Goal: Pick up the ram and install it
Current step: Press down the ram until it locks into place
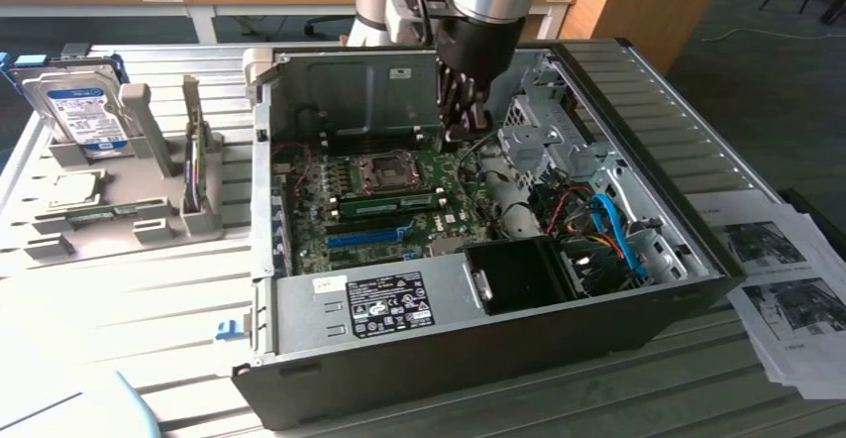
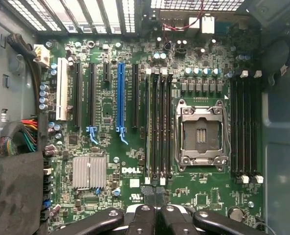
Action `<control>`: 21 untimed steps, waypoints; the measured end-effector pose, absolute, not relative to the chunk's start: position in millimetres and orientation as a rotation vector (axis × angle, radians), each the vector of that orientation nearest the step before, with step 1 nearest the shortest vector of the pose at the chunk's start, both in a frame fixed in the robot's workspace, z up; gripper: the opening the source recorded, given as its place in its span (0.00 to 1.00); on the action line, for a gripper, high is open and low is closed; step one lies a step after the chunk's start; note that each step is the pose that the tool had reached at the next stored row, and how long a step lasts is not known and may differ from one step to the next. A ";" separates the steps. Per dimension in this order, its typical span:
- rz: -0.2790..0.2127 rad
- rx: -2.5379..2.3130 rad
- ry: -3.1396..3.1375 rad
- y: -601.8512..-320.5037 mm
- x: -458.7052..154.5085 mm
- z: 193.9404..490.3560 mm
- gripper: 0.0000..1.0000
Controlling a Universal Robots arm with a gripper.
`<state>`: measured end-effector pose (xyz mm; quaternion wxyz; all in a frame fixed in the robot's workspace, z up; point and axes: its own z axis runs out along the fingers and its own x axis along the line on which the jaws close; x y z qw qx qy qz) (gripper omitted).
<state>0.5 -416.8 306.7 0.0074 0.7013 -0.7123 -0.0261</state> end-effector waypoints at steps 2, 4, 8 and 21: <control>-0.082 2.193 -2.227 -416.8 0.5 304.8 0.09; -0.082 2.193 -2.227 -416.8 0.5 303.0 0.09; -0.082 2.193 -2.227 -416.8 0.5 299.8 0.09; -0.082 2.193 -2.227 -416.8 0.5 287.0 0.09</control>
